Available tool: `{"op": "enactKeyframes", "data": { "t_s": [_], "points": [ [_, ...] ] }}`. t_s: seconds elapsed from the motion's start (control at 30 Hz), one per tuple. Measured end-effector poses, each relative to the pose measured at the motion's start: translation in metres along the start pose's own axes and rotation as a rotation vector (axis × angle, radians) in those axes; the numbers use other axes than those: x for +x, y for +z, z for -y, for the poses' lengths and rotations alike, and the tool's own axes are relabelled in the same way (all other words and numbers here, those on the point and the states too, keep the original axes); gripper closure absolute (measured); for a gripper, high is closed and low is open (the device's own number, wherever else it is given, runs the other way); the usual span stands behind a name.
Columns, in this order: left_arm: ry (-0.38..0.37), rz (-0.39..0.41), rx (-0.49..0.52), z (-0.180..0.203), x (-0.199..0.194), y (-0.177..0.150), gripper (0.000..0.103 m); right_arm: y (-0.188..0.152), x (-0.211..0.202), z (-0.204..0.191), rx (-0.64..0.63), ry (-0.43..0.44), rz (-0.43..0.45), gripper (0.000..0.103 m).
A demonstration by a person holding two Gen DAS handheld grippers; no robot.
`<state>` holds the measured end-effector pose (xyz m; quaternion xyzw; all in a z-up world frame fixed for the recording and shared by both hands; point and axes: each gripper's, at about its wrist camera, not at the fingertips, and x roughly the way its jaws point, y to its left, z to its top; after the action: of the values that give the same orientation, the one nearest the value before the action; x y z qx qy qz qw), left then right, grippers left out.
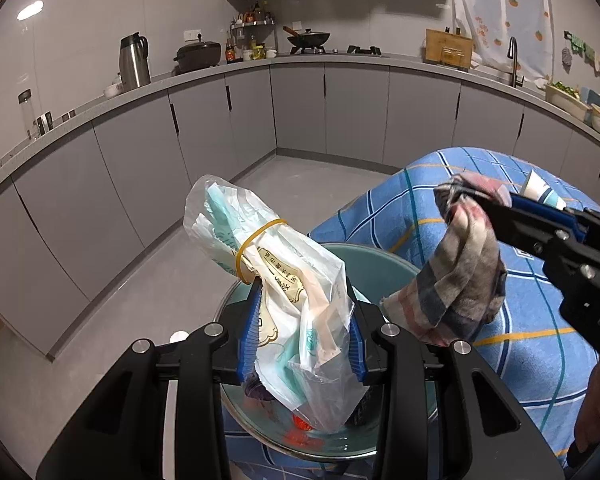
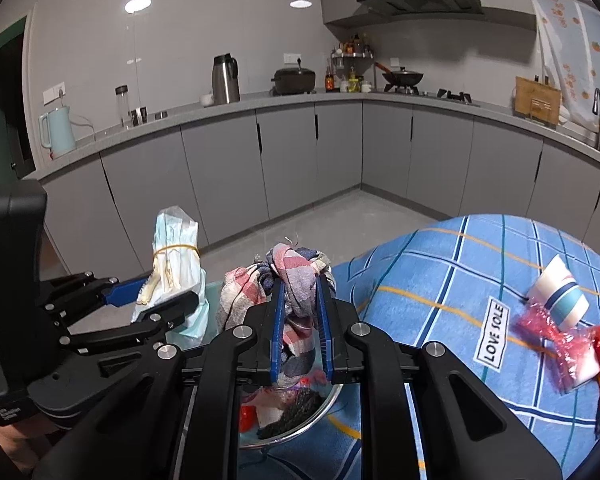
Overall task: Collect trash
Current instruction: 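Carry the cloth and clear bag over the bucket and open both tools to drop them, then move both open tools away from the bucket toward the table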
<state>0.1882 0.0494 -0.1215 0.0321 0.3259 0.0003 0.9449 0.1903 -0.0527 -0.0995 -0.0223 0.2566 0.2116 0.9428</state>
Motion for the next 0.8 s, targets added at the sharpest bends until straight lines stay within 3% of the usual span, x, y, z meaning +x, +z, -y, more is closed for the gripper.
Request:
{"op": "enactKeyframes", "data": {
  "t_s": [0.2, 0.23, 0.27, 0.3, 0.4, 0.47, 0.8],
  "points": [
    [-0.001, -0.025, 0.008, 0.001, 0.009, -0.004, 0.059, -0.011, 0.012, -0.001, -0.005, 0.024, -0.047, 0.085],
    [0.008, -0.025, 0.013, 0.002, 0.009, -0.005, 0.053, -0.013, 0.015, -0.002, -0.006, 0.030, -0.053, 0.081],
    [0.013, -0.022, 0.013, 0.001, 0.009, -0.006, 0.046, -0.014, 0.016, -0.002, -0.005, 0.033, -0.053, 0.070],
    [0.014, -0.019, 0.012, 0.000, 0.009, -0.007, 0.044, -0.016, 0.016, 0.000, 0.002, 0.030, -0.052, 0.065],
    [0.026, -0.019, 0.006, -0.002, 0.009, -0.009, 0.038, -0.019, 0.015, 0.008, 0.023, 0.020, -0.056, 0.064],
    [0.034, -0.007, -0.003, -0.003, 0.006, -0.009, 0.027, -0.019, 0.010, 0.014, 0.043, 0.018, -0.052, 0.060],
    [0.020, 0.026, -0.009, 0.008, -0.008, -0.005, 0.016, -0.019, -0.021, 0.037, 0.086, -0.023, -0.015, 0.052]
  ]
}}
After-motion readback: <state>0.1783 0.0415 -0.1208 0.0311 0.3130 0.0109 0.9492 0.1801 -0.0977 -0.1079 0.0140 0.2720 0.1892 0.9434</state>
